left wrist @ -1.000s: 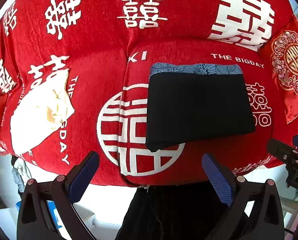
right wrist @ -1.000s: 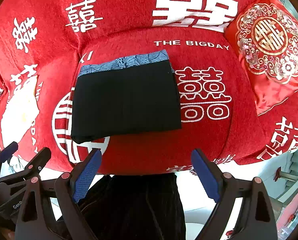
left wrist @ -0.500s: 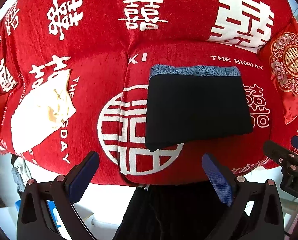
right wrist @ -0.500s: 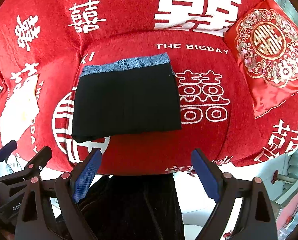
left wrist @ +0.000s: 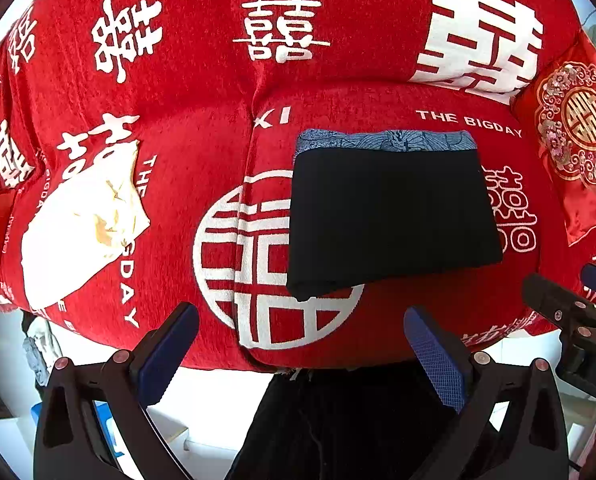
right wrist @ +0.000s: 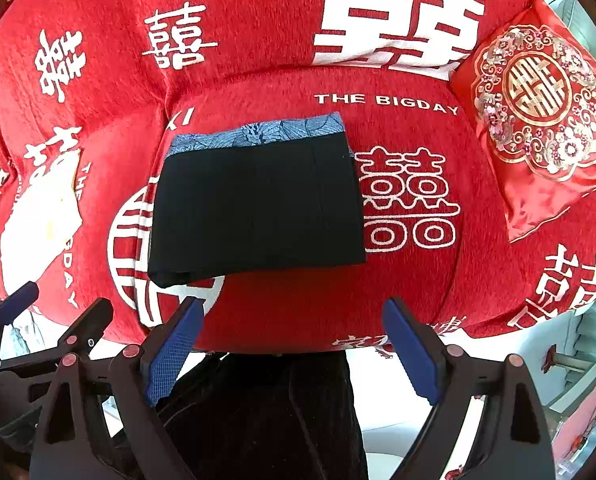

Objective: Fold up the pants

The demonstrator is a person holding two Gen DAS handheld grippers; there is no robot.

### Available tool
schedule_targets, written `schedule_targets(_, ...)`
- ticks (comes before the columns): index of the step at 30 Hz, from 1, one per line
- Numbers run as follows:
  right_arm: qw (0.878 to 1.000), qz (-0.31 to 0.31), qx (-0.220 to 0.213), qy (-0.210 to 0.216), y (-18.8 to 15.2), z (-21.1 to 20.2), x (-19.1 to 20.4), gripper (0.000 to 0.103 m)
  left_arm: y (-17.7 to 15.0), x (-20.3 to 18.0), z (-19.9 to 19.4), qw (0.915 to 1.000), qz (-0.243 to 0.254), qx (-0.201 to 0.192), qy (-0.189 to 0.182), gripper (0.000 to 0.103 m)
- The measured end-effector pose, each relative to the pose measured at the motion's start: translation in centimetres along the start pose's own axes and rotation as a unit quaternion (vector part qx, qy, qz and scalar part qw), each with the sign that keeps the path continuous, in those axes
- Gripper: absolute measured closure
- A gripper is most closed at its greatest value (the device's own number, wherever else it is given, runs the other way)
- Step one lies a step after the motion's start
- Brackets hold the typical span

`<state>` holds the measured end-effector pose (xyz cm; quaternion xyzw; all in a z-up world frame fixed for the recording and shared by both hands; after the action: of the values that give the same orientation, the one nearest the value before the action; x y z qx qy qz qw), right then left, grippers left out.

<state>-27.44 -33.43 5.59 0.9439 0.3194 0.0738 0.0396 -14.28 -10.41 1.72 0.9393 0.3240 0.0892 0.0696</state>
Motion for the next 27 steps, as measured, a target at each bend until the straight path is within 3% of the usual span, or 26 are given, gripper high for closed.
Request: schedule_targets(27, 1.0, -0.003, -0.005, -0.001, -0.27, -0.31, 0.4, 0.01, -0.11, -0.08, -0.37, 1.0, 0.0, -0.006, 0.008, 0.0)
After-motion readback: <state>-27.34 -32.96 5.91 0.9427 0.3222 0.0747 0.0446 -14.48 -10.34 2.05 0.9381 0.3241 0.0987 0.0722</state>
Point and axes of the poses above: each gripper's, at about its wrist camera, not at the fingertips, and z roughly the way its jaws point, x to its left, y to its top, the point moved 6 cm from there along z, roughly the way its jaws point, and after that the axes turned 13 degrees about z, right-handed, at the moved point
